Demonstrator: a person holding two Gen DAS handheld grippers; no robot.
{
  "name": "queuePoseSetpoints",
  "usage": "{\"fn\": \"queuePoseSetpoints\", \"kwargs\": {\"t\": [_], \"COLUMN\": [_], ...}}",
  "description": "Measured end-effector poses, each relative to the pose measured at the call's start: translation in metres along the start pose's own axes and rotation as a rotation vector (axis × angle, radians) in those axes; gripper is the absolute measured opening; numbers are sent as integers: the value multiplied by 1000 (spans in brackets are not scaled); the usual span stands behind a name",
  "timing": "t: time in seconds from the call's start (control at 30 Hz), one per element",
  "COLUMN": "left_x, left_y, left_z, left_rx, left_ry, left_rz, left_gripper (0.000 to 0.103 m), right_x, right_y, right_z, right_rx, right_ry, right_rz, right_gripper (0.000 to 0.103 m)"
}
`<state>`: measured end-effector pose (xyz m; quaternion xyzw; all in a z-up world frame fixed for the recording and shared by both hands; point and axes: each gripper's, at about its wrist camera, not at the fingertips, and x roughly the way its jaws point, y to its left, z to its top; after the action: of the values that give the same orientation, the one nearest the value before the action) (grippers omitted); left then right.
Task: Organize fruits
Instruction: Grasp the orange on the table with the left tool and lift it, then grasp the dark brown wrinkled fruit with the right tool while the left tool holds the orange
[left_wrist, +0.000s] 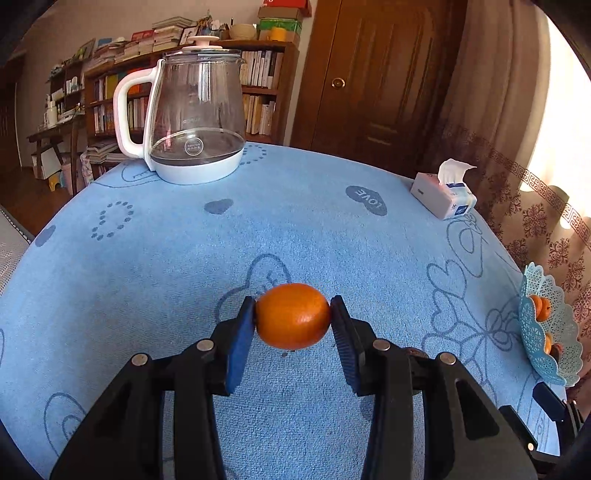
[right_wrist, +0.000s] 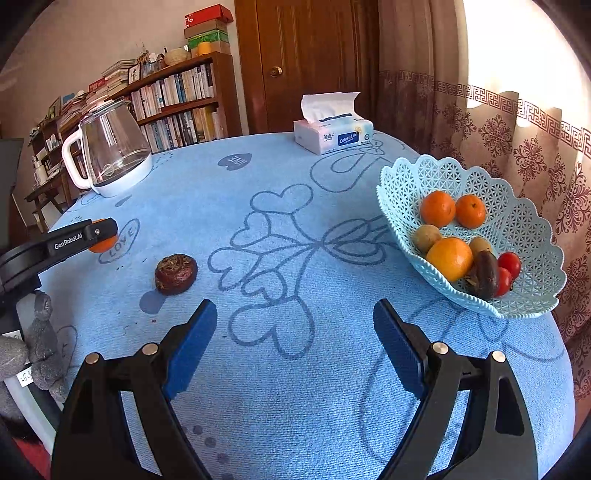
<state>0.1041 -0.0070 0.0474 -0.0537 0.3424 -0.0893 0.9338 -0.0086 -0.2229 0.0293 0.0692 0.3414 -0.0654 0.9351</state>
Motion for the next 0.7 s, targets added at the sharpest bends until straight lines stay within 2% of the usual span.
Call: {"fn": "queuePoseSetpoints", "kwargs": {"t": [0.13, 0.23, 0.33, 0.37, 0.43, 0.63, 0.7], "left_x": [3, 6, 7, 8, 8, 10, 10], "left_y": [8, 15, 22, 24, 28, 31, 30], "left_z": [1, 1, 2, 3, 3, 2, 2], "left_rx": [-30, -52, -77, -86, -100, -112, -109], "left_ry": [6, 10, 15, 14, 15, 21, 21], "left_rz": [32, 50, 68, 74, 83, 89, 87], "left_gripper": [42, 42, 42, 42, 42, 42, 42], "right_x": [17, 28, 36, 39, 46, 68, 75], "right_y": [26, 49, 70, 74, 80, 84, 81], "right_z": [10, 16, 19, 21, 25, 31, 32], "right_rx": [-29, -81, -143, -149, -149, -125, -112], "right_ry": [61, 80, 73, 77, 97, 137, 158], "right_rz": [108, 150, 154, 156, 169, 174, 176], "right_gripper": [88, 88, 85, 79, 73, 67, 62]}}
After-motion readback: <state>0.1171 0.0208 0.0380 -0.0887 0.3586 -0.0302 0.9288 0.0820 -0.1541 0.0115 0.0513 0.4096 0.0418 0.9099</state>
